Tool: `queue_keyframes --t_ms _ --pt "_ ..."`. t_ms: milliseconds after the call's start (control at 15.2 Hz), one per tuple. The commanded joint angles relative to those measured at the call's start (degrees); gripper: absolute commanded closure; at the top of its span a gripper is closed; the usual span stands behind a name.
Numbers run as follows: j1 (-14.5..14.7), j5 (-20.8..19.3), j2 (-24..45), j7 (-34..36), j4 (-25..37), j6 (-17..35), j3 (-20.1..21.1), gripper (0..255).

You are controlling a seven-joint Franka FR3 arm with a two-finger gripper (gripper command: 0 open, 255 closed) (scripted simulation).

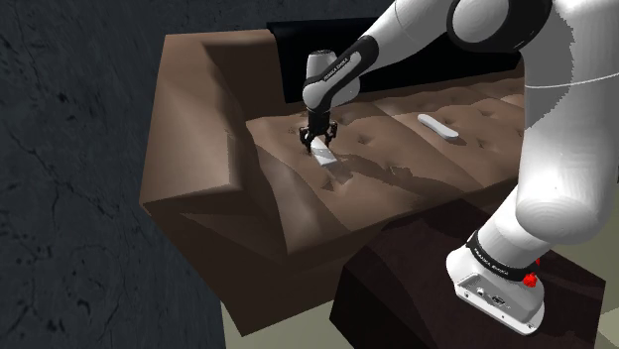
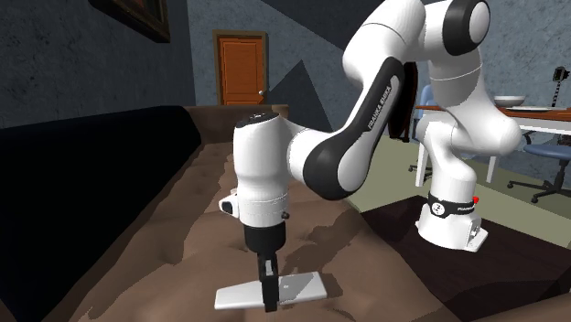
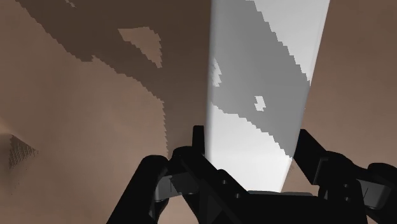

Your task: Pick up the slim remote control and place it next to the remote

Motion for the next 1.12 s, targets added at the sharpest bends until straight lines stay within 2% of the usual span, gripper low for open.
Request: queue_keyframes --t_ms 0,858,1056 --pt "0.0 0.0 -1.2 0.0 -0.1 -1.2 0.0 255" --pt "0.1 -0.2 -7.2 0.1 1.2 -8.4 -0.1 255" --pt "-2.1 0.0 -10.5 -3.2 -3.7 -6.8 -1.1 255"
